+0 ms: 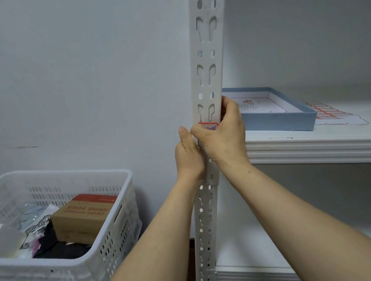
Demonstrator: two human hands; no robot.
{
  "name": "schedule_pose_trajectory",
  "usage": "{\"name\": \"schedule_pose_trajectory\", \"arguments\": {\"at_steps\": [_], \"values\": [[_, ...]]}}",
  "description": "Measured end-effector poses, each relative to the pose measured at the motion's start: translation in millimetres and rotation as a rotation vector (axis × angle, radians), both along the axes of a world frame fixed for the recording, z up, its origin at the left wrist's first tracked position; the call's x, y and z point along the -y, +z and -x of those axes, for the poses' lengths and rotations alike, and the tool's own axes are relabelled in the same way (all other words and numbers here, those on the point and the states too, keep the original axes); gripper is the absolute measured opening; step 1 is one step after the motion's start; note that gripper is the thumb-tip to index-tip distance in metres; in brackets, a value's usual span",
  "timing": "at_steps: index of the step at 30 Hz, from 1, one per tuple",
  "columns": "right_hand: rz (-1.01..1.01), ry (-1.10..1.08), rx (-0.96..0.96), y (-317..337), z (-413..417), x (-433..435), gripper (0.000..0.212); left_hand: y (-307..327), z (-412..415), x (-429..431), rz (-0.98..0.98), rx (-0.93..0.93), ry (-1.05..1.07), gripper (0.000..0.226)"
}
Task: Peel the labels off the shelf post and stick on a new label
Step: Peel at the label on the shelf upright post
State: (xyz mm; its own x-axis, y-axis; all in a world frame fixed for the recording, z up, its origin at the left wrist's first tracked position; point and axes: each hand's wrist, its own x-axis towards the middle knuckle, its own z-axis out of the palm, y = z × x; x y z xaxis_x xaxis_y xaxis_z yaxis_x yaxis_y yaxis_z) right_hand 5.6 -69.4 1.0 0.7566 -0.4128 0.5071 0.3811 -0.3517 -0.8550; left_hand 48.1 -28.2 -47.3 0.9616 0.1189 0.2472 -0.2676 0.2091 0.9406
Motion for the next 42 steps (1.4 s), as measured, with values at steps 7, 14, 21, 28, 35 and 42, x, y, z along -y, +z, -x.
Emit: {"name": "schedule_pose_trajectory", "arguments": {"at_steps": [7,14,21,28,35,42], "values": [[0.009,0.016,-0.015,-1,2,4,0.074,-3,-3,0,0.003,0.001,0.004,0.062],[0.016,-0.004,0.011,-1,2,1,0.073,-3,-2,1,0.017,-0.01,-0.022,0.068],[0.042,0.001,-0.01,-4,2,3,0.075,-4,-3,1,0.034,-0.01,-0.015,0.063],[0.087,-0.013,0.01,-4,0,3,0.073,-4,-4,1,0.043,0.0,-0.035,0.065],[0.035,-0.021,0.003,-4,0,4,0.066,-6,-5,2,0.017,0.02,0.002,0.069],[0.032,-0.042,0.023,-3,-3,1,0.065,-7,-9,2,-0.082,0.059,0.065,0.049]]}}
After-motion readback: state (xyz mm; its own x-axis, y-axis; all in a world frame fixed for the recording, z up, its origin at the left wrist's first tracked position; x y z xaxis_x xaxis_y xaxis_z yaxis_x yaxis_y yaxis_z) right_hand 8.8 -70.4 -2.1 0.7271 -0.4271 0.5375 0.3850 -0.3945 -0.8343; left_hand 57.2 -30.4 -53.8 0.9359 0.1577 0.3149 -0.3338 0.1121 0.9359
